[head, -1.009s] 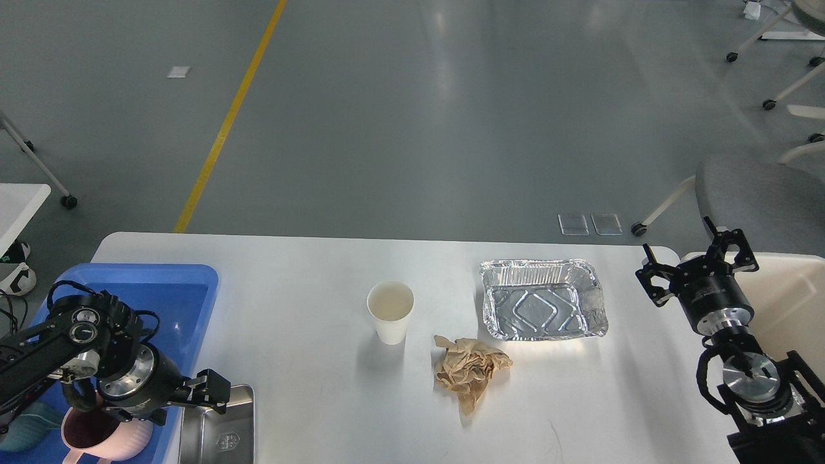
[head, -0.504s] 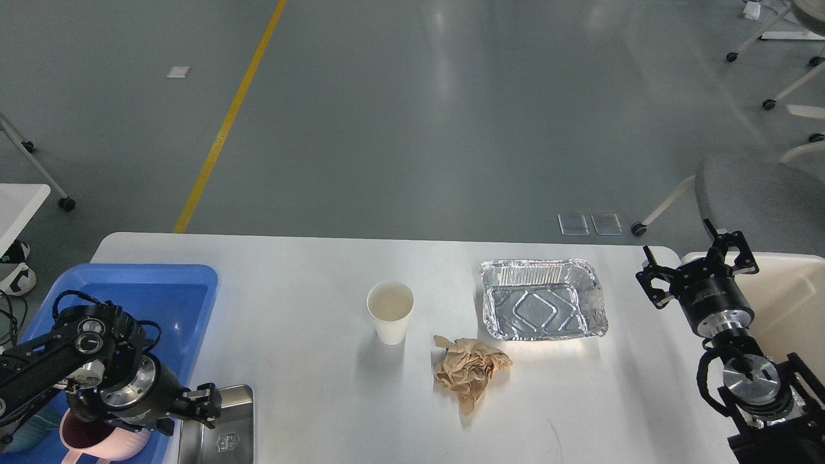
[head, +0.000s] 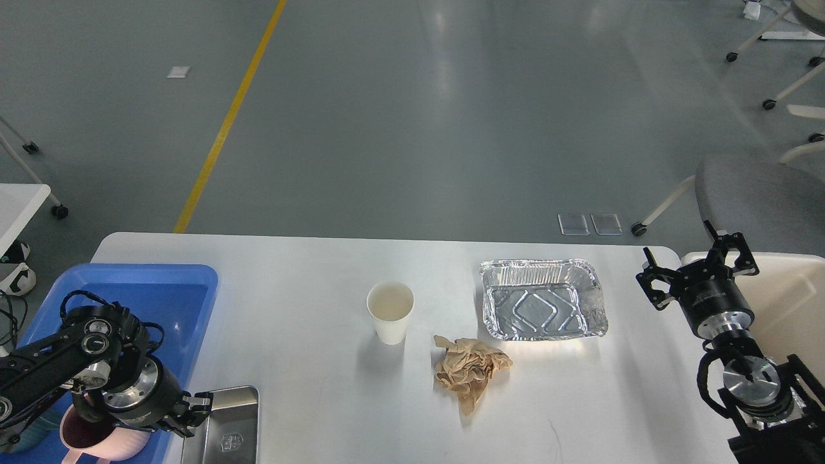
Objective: Tidy desktop
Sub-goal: 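Grasp the edge of the small silver tray with the left gripper, then lift the silver tray and swing it over the blue bin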
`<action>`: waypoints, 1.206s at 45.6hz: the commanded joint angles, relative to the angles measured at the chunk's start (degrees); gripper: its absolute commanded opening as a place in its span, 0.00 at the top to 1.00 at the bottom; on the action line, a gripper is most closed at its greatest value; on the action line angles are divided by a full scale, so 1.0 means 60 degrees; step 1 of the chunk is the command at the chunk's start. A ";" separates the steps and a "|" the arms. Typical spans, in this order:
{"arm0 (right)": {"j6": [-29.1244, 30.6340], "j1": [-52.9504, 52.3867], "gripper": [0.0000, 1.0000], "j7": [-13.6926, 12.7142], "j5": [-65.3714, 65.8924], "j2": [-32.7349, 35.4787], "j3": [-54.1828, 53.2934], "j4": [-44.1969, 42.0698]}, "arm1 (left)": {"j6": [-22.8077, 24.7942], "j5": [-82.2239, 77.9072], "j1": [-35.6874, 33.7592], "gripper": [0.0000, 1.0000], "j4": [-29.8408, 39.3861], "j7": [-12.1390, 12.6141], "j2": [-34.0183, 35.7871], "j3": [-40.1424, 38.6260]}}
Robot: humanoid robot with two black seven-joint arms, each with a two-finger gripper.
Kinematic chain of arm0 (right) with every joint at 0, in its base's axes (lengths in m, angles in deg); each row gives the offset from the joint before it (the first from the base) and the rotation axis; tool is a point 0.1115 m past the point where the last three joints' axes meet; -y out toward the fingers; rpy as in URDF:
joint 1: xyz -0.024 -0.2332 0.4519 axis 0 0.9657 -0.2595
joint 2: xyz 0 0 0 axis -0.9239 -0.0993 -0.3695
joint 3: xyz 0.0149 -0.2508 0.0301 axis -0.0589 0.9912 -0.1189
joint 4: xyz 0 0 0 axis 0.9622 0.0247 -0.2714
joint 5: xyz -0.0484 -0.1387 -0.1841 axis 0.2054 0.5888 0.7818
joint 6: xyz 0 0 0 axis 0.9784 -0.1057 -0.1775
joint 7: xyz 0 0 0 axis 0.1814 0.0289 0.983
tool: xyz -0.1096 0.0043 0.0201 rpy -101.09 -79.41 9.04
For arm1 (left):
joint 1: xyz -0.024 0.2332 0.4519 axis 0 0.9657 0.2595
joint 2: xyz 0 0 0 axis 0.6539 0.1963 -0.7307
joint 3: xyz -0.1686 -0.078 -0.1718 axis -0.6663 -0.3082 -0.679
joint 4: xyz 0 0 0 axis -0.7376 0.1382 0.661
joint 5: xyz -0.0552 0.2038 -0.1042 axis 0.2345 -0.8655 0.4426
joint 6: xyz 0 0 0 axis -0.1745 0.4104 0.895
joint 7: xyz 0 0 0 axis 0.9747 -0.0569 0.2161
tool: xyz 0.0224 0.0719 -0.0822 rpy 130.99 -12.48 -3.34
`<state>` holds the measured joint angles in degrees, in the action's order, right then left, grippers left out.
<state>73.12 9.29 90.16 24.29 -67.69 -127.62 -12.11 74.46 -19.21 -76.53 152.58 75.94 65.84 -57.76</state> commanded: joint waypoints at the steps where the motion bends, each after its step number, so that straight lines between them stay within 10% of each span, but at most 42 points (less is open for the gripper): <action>1: -0.0001 0.0032 0.00 0.0000 0.0000 0.0000 0.0001 0.0001 | 0.0004 -0.0184 0.0005 1.00 0.0005 0.0024 -0.0004 -0.0005; 55: -0.0001 0.0091 0.00 0.0000 0.0000 0.0014 -0.0073 0.0001 | -0.0377 -0.1459 -0.0580 1.00 0.0195 0.0010 -0.0561 -0.1279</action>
<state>73.12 9.84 90.17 24.30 -67.63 -128.02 -12.11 72.06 -28.07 -79.15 153.76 76.00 62.33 -64.67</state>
